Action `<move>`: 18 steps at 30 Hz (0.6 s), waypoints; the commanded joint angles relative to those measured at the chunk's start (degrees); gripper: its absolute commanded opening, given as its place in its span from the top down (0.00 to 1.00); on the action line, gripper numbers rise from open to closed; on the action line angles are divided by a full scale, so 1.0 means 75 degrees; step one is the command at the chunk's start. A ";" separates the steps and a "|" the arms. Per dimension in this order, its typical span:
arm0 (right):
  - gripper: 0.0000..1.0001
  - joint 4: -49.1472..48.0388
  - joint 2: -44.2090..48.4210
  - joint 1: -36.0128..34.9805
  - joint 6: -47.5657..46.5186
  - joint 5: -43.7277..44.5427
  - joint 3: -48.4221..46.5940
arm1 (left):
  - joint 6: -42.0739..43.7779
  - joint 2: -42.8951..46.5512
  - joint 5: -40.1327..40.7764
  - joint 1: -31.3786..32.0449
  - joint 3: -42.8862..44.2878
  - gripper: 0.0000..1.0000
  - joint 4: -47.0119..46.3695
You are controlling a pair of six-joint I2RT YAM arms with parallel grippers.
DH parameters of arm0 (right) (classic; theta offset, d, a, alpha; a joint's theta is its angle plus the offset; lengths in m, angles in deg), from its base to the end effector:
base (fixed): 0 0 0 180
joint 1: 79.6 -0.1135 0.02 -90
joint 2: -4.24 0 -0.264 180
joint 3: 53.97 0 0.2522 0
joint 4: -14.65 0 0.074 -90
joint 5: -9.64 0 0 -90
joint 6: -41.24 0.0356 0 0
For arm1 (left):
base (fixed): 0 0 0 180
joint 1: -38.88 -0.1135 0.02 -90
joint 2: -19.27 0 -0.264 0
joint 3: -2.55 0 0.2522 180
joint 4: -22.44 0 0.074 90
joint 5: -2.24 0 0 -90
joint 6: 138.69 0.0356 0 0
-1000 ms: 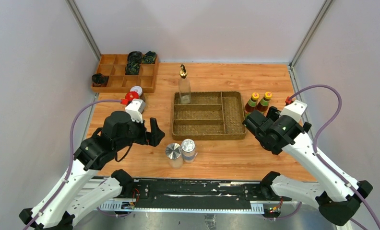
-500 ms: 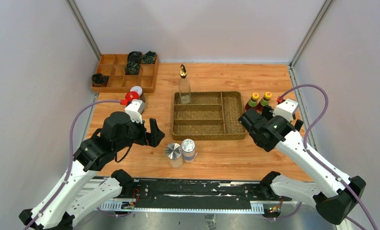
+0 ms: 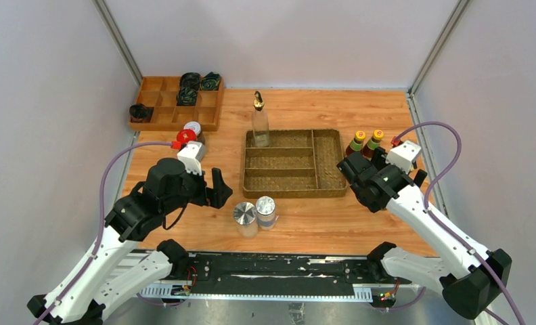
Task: Organize the condiment bottles
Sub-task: Pick up the bottle from the center of the board.
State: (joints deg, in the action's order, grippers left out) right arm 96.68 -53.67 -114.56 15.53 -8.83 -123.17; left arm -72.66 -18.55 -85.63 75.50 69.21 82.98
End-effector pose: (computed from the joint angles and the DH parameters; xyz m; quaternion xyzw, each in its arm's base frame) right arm 0.1465 0.0613 0.3060 0.2971 0.7492 -0.2699 0.5269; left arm 0.1016 -0.0739 0.3395 0.0872 0.8689 -0.2317 0.4287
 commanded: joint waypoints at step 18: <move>0.20 -0.1755 -0.0385 0.0981 -0.0699 0.0505 0.0426 | 0.0222 -0.0151 -0.0003 0.0051 0.0001 0.00 -0.0086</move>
State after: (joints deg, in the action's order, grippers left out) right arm 85.89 -56.36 -109.40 10.66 -6.69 -121.29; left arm -72.22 -19.47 -85.60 75.50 69.21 82.96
